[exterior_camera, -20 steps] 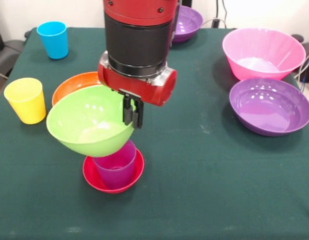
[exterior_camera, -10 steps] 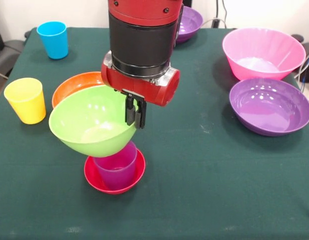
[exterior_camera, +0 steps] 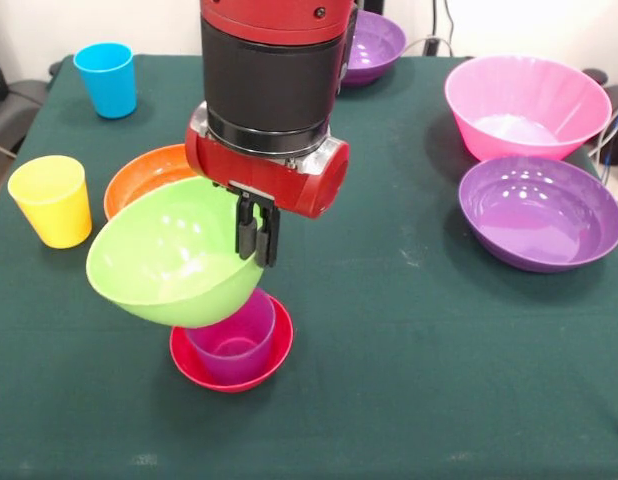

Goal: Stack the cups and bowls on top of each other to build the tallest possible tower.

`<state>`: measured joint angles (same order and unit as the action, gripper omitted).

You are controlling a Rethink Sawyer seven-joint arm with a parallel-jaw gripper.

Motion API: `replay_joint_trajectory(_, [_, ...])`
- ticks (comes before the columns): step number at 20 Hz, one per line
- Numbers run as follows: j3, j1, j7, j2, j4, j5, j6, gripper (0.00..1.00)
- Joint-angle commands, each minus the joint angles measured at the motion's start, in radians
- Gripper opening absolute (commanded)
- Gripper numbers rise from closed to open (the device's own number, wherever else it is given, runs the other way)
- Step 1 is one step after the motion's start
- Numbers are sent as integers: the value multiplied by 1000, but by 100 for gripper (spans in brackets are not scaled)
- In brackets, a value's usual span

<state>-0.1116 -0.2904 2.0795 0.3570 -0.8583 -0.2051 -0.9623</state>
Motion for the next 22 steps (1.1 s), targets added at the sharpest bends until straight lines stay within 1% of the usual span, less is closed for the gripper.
replay_joint_trajectory(1, [-58,9,-200,-33,73,-62,-113,0])
replay_joint_trajectory(5, [-55,18,-197,-45,104,-64,-131,0])
replay_joint_trajectory(12, [-44,23,-184,-26,67,-58,-114,0])
replay_joint_trajectory(22, [-41,25,-183,-22,59,-58,-109,0])
